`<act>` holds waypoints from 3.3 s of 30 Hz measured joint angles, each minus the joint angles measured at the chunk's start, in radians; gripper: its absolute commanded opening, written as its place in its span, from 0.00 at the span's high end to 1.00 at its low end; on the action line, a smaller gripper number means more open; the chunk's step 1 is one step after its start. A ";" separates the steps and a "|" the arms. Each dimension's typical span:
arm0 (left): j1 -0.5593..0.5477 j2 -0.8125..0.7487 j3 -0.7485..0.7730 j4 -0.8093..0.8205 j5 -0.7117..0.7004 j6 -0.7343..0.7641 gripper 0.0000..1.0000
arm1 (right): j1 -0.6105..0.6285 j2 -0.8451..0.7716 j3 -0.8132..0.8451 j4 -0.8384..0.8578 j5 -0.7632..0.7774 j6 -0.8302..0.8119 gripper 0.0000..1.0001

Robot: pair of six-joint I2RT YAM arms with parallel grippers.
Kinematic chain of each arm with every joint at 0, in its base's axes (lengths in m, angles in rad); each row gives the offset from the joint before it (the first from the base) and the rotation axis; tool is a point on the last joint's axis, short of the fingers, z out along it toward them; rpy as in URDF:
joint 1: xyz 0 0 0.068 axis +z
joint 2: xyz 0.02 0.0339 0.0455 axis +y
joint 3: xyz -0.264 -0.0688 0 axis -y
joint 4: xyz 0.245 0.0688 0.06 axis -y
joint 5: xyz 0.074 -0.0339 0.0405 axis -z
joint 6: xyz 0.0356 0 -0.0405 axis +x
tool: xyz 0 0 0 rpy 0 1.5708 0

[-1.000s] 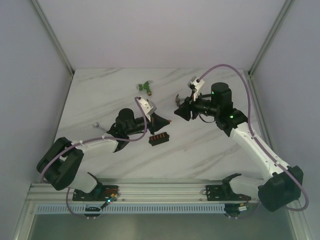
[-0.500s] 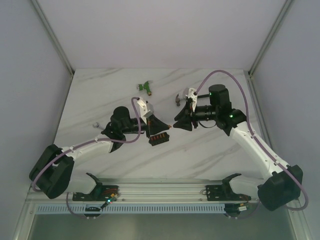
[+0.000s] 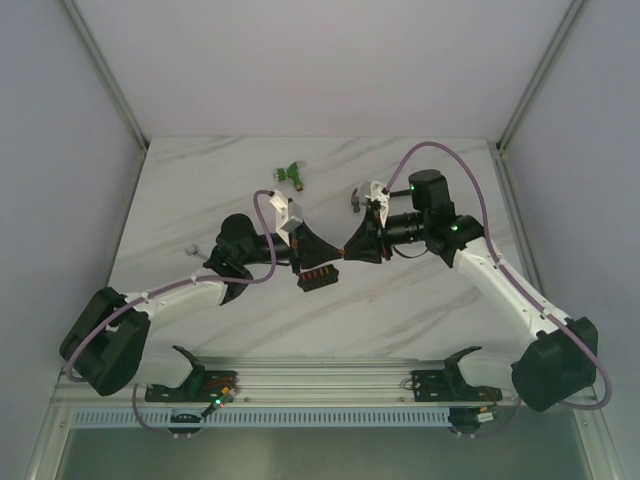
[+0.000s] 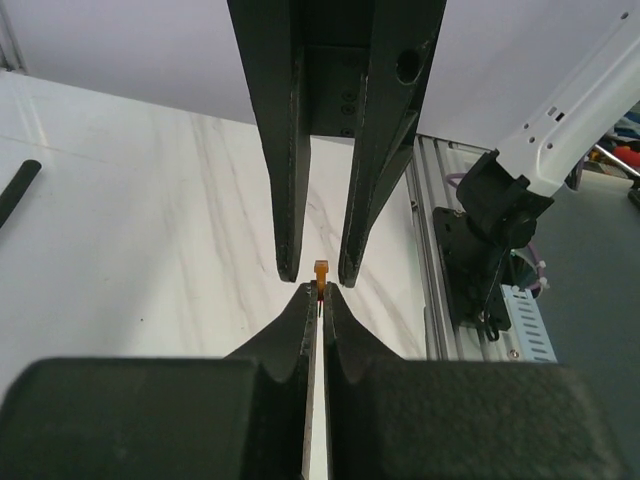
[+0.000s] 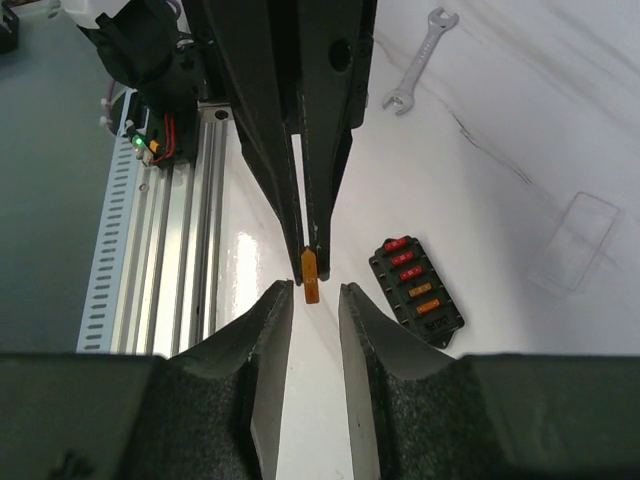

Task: Snap on the fuse box
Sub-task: Pick up the fuse from the center of the board, then install the fuse at the fuse box base.

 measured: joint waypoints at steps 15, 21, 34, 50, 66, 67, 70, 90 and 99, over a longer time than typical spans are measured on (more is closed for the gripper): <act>0.000 0.024 0.000 0.039 0.025 -0.035 0.95 | 0.008 0.018 0.019 -0.034 -0.032 -0.036 0.94; 0.000 0.024 0.000 0.039 0.025 -0.031 0.86 | 0.008 0.019 0.023 -0.044 -0.033 -0.044 1.00; -0.001 -0.092 -0.119 -0.130 -0.257 0.108 0.19 | 0.061 0.073 0.052 -0.039 0.225 0.123 1.00; -0.001 0.010 -0.196 -0.323 -0.567 0.256 0.09 | 0.163 0.180 0.054 -0.038 0.831 0.496 1.00; -0.002 0.226 -0.077 -0.392 -0.490 0.345 0.29 | 0.246 0.368 0.061 -0.065 1.025 0.678 1.00; -0.002 0.233 -0.072 -0.396 -0.488 0.348 0.31 | 0.252 0.372 0.064 -0.067 1.032 0.685 1.00; -0.002 0.254 -0.062 -0.404 -0.481 0.356 0.35 | 0.271 0.381 0.078 -0.070 1.055 0.703 1.00; -0.002 0.261 -0.060 -0.407 -0.439 0.367 0.49 | 0.332 0.468 0.117 -0.045 1.110 0.671 1.00; -0.002 0.261 -0.061 -0.407 -0.431 0.367 0.49 | 0.332 0.503 0.117 -0.018 1.106 0.637 1.00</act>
